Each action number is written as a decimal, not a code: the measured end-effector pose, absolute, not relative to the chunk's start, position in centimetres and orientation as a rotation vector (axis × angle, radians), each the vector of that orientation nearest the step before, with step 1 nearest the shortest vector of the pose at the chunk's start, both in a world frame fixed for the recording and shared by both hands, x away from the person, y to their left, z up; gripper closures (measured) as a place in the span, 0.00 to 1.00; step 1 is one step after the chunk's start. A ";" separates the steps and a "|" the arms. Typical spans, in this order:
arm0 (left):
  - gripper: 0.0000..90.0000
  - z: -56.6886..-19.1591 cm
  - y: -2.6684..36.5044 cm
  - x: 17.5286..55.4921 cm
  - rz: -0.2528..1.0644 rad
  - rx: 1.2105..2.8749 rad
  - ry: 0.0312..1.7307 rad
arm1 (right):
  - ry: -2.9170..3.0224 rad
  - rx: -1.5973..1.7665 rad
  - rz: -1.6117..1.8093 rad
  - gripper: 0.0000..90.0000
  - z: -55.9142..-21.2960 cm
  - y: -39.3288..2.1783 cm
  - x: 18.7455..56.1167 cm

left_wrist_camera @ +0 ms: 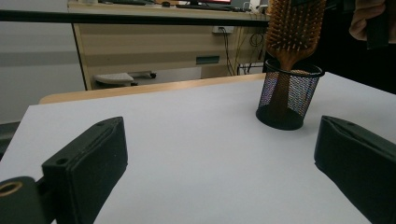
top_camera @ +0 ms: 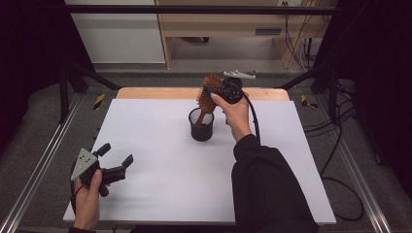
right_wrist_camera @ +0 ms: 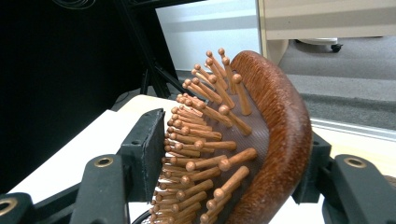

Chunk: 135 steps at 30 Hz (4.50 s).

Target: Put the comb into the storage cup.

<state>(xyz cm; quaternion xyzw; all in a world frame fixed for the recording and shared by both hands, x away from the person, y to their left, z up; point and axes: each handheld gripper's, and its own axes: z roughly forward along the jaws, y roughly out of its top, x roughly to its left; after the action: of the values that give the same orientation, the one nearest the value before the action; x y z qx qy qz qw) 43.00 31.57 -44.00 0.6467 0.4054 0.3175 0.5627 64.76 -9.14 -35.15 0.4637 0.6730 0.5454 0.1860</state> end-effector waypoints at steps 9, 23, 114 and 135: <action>0.03 -44.0 31.5 43.0 0.746 1.525 0.954 | 1.898 1.310 1.523 0.39 -35.1 -9.4 64.8; 0.03 -44.0 31.5 43.0 0.745 1.527 0.954 | 1.907 1.310 1.512 0.39 -35.2 -9.5 64.7; 0.03 -44.0 31.5 43.0 0.739 1.528 0.950 | 1.899 1.360 1.523 0.13 -35.5 -10.2 64.3; 0.03 -44.0 31.5 43.0 0.743 1.529 0.953 | 1.873 1.333 1.532 0.12 -34.7 -11.3 63.2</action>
<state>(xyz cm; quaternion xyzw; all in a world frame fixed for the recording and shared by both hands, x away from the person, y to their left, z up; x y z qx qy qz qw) 43.01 31.50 -44.05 0.6491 0.4046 0.3153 0.5617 63.17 -11.33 -34.73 0.4737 0.6660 0.5446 0.1883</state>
